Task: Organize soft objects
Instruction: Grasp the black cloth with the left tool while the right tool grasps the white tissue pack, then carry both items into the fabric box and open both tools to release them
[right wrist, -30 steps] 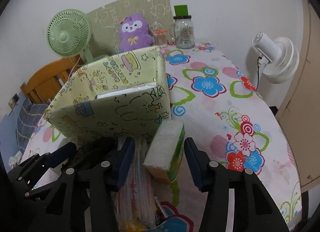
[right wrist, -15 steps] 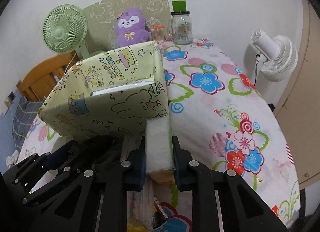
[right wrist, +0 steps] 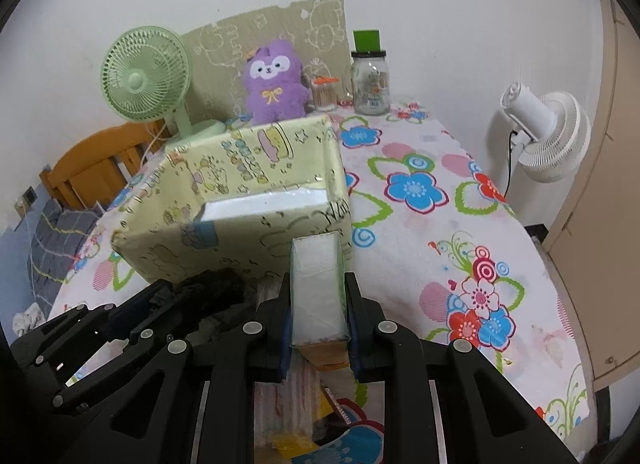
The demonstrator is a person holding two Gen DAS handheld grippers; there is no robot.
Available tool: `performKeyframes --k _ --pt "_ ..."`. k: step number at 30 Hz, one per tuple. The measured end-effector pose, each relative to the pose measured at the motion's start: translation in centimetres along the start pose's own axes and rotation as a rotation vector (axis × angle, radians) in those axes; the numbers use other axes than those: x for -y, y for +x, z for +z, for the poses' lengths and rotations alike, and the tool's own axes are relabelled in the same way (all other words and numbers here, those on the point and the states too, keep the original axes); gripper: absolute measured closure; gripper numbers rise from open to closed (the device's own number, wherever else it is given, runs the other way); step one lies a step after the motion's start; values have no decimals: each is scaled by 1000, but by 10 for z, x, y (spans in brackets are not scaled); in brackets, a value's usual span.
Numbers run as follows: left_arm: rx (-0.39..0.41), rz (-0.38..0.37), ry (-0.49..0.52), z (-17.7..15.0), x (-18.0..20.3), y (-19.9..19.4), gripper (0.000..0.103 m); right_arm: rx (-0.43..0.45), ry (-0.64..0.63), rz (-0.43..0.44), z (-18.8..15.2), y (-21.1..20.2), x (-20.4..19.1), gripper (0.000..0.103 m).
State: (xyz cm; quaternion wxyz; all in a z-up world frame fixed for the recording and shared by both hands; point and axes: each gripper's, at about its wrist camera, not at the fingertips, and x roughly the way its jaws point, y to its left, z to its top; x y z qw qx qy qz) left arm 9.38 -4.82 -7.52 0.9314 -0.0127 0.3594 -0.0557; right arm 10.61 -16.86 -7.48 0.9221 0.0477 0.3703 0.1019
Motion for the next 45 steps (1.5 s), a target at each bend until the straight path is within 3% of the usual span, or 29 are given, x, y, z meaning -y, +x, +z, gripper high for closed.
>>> performKeyframes --k 45 --pt "159 -14 -22 54 -9 -67 84 135 -59 33 59 -70 -28 78"
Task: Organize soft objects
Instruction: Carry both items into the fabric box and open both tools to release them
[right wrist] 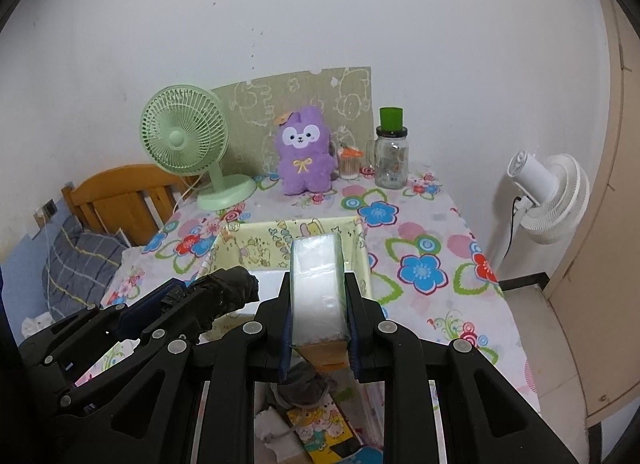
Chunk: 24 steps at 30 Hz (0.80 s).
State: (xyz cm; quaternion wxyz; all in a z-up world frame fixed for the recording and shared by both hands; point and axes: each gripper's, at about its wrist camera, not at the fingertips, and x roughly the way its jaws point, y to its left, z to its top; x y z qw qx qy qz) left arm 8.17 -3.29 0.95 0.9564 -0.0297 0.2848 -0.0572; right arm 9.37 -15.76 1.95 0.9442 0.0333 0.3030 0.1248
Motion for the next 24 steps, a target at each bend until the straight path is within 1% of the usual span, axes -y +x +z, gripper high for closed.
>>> performKeyframes --k 9,17,24 --pt "-4 -18 -8 11 -4 12 84 5 -2 -4 13 9 1 78" --pt "-2 -14 -25 21 -9 31 84 -17 2 7 21 34 4 78" --pt "-18 -9 -33 27 -15 49 84 -30 3 13 27 52 6 78"
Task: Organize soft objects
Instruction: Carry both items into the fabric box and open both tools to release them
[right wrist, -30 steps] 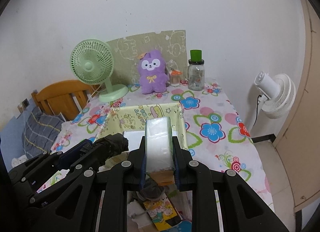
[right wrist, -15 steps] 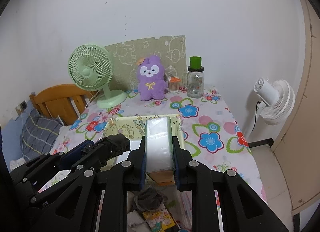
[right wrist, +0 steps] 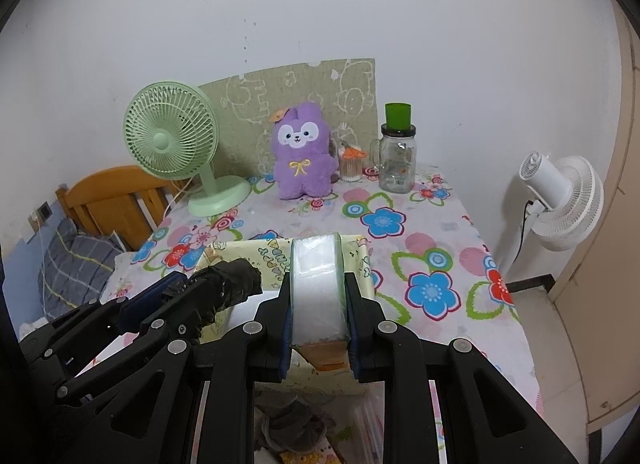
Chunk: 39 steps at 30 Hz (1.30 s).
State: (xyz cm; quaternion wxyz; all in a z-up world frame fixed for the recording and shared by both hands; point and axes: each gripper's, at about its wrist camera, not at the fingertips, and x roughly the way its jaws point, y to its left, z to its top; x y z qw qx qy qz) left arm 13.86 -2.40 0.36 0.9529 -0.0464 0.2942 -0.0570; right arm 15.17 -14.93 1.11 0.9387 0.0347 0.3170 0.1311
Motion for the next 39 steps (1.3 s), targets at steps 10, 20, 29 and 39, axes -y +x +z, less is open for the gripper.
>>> performKeyframes --k 10,20,29,39 --pt "-28 24 10 -2 -8 33 84 -7 -10 35 9 32 0 78" --pt "-85 46 -4 -4 -19 66 84 -61 9 49 9 71 4 79" --pt "-147 46 -21 -9 -27 94 80 -106 5 43 7 101 7 78" --pt "-192 23 -31 -12 -29 109 67 -155 -3 20 3 126 7 77"
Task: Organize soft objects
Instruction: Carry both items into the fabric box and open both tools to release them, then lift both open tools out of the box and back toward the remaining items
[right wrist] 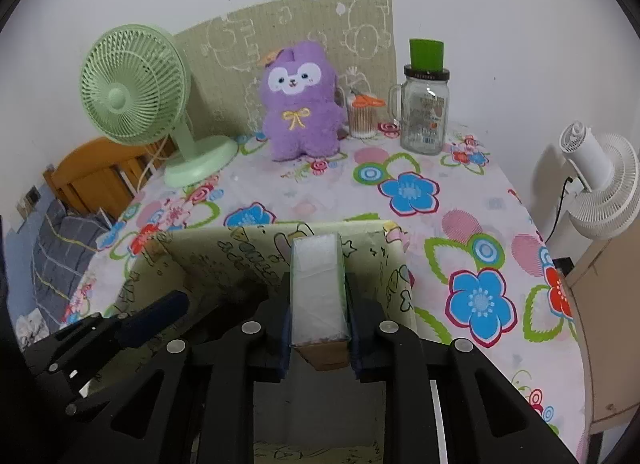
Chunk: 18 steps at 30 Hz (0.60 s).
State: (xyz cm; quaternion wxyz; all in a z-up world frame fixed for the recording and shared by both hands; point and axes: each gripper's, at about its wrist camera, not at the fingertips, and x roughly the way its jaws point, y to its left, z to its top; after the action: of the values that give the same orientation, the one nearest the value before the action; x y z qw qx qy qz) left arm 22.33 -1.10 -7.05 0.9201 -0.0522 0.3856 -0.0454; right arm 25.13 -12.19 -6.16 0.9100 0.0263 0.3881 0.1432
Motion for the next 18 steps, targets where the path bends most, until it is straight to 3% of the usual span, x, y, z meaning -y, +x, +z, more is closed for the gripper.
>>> performKeyframes --k 4,5,6,7,8,18 --pt "-2 -19 25 -1 6 1 50 -21 -2 -5 -1 5 0 68" --pt "0 -23 29 0 7 0 47 -19 -4 -4 -1 5 0 56" --pt "8 -19 35 -1 8 -2 36 -12 -8 -5 -1 3 -1 43" --pt "13 -8 37 -1 9 -3 28 -2 -10 -6 -1 0 -1 39" --pt "19 -5 35 -1 8 -4 27 12 -12 -8 -1 -3 -1 34" --pt "41 22 13 -2 2 -22 24 43 -29 -8 -3 -25 -7 32"
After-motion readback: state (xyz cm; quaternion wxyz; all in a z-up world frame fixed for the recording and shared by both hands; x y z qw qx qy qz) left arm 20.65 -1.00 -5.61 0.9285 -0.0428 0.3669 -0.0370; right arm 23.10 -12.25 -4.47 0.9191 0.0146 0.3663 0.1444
